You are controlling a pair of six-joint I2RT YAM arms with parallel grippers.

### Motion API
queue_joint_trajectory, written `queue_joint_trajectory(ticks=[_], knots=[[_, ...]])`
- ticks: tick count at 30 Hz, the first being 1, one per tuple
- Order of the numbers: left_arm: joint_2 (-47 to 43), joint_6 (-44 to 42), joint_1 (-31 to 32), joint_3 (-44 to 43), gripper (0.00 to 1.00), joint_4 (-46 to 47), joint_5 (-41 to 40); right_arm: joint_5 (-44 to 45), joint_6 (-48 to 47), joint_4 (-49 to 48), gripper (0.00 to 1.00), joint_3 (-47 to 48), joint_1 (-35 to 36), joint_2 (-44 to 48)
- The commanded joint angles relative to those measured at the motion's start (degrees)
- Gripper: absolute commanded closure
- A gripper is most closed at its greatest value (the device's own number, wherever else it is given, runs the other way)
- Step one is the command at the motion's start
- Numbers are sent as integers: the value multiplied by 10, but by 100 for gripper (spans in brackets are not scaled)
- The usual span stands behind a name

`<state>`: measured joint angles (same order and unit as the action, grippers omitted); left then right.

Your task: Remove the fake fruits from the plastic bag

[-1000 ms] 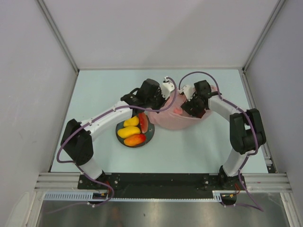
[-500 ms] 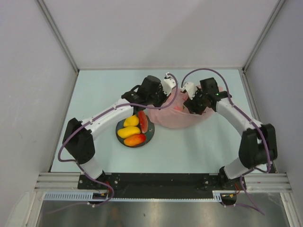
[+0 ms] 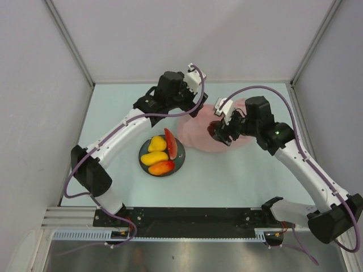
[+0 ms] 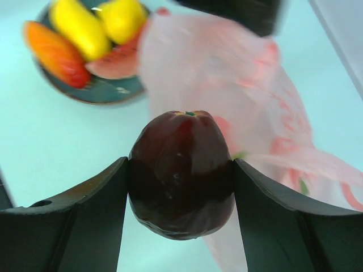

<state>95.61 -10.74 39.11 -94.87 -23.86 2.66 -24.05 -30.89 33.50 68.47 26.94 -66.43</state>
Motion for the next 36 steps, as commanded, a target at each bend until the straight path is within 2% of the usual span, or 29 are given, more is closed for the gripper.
queue_joint_trajectory(ticks=[1,2,4,7,11,13,17,22,27,30,36], knots=[[-95,-5,-18,1,0,-18,-25,10,15,21,44,33,84,15],[-113,-9,-21,11,0,-17,-40,17,17,22,44,34,127,10],[-167,-23,-29,37,0,-24,-46,29,35,14,43,49,162,-11],[-235,-49,-47,79,0,-36,-53,5,117,0,44,79,194,-70],[-320,-71,-74,128,0,-51,-43,-2,211,-26,46,97,201,-159],[-351,-51,-125,138,0,-69,-14,14,258,-40,46,100,195,-205],[-400,-17,-187,164,1,-79,22,19,347,-102,43,96,176,-256],[-438,18,-237,215,1,-86,75,34,431,-131,44,104,180,-322],[-460,43,-275,245,0,-81,105,70,457,-125,46,104,187,-359],[-464,51,-284,251,0,-81,116,99,471,-128,49,106,188,-381],[-462,56,-284,260,0,-80,136,113,476,-135,47,107,179,-402]])
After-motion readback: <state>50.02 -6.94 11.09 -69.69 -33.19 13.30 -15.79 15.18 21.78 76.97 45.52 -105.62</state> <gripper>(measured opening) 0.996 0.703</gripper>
